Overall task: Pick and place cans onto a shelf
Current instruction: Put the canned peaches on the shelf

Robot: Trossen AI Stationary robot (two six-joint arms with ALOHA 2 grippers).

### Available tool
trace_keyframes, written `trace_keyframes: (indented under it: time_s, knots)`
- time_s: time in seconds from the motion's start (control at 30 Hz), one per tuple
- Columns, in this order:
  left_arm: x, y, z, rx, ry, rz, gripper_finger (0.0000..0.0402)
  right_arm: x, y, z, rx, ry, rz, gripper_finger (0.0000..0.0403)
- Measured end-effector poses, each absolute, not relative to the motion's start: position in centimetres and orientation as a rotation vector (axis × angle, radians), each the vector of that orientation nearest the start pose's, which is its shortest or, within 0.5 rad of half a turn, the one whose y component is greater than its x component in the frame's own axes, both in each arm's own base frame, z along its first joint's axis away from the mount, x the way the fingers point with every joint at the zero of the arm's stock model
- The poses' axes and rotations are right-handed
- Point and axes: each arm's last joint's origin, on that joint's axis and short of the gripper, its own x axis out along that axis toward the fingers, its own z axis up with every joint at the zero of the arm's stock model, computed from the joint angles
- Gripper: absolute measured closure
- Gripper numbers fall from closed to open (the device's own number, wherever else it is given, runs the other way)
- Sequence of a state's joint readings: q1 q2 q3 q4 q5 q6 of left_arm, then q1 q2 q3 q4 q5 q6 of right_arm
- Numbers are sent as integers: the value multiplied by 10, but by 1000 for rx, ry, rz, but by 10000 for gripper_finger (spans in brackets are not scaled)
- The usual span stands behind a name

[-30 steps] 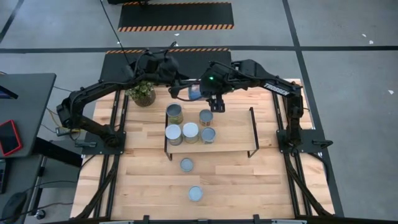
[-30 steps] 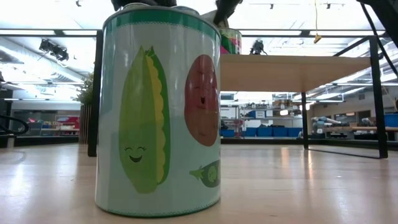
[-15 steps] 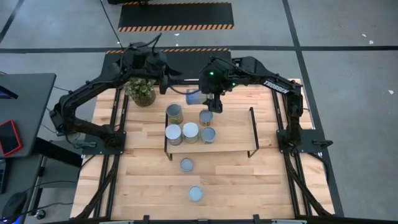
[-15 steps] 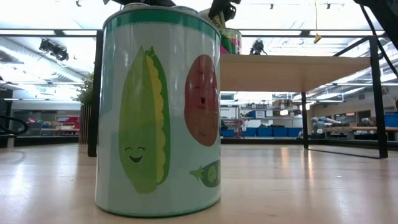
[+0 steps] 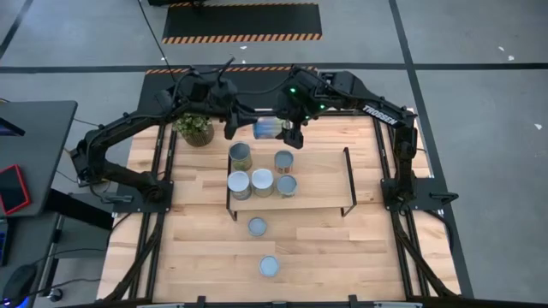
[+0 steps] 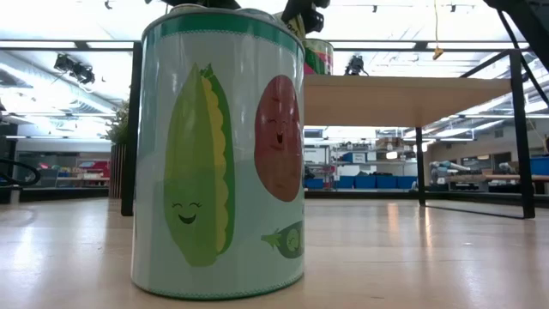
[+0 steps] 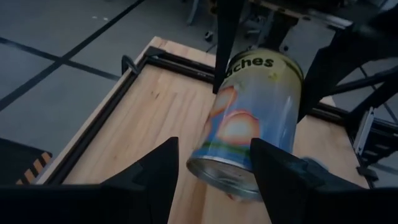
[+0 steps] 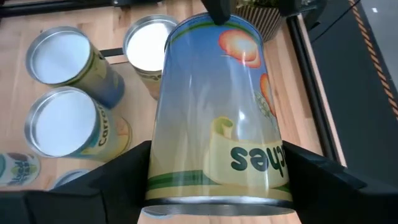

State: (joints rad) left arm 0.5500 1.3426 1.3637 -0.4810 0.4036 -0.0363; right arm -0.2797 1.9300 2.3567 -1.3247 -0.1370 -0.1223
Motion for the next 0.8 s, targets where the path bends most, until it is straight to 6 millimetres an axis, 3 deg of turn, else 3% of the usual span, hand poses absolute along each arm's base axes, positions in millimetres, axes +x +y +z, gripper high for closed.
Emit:
trace_keyframes:
  time_s: [0.67, 0.8]
  knots:
    - [248, 138, 376, -228, 500, 122, 198, 360, -97, 438, 128, 805, -36, 71]
    - [239, 141, 382, -214, 477, 157, 198, 358, -99, 438, 132, 813, -44, 71]
